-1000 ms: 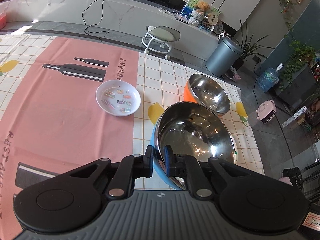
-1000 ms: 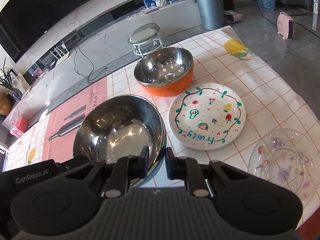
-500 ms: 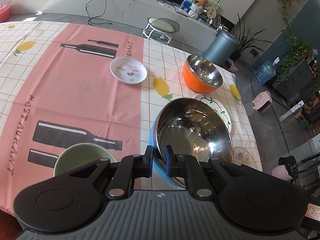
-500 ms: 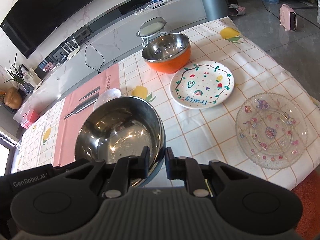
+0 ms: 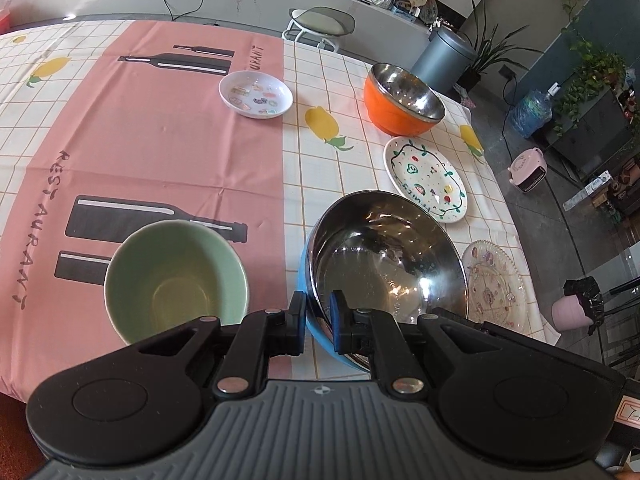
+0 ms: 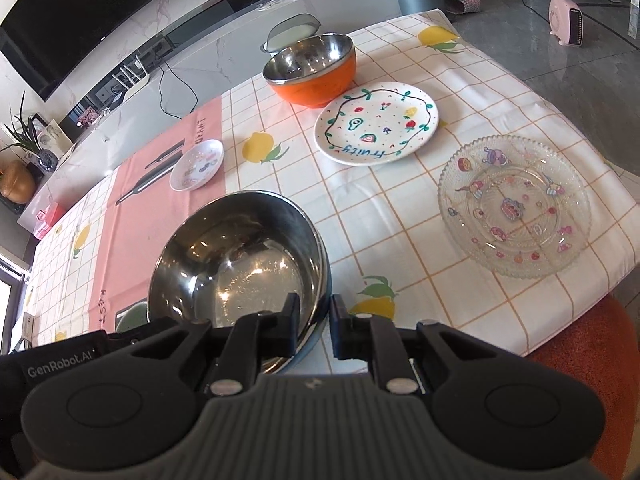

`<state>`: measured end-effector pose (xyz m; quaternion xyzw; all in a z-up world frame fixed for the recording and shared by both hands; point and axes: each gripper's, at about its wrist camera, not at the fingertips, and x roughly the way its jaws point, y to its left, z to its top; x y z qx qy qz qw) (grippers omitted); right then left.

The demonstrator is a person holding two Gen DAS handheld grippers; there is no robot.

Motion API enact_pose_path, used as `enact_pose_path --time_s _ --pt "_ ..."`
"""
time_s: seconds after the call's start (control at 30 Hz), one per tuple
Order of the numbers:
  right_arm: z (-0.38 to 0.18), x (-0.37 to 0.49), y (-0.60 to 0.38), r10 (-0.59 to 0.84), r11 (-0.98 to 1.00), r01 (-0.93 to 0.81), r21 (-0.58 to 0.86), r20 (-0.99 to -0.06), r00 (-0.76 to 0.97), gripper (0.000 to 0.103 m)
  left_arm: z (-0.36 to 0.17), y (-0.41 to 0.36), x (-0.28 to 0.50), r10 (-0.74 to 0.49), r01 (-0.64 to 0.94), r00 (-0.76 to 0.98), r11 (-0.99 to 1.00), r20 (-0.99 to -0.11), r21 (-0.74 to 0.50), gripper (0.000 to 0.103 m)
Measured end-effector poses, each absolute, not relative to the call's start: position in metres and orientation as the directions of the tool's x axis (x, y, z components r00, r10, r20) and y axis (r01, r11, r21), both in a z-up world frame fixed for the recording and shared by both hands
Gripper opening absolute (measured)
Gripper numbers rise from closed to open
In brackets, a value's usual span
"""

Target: Organize plates and bowls

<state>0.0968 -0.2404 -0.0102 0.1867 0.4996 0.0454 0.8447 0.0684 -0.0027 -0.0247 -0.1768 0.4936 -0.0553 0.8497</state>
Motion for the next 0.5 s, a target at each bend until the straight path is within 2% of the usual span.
enact_pose_path --time_s 0.5 --pt "-0.028 0.101 -0.238 0.254 0.929 0.13 0.346 -0.855 0.453 0.013 -0.041 -0.003 0.071 -0.256 -0.095 0.464 0.937 -0.848 -0.335 0.014"
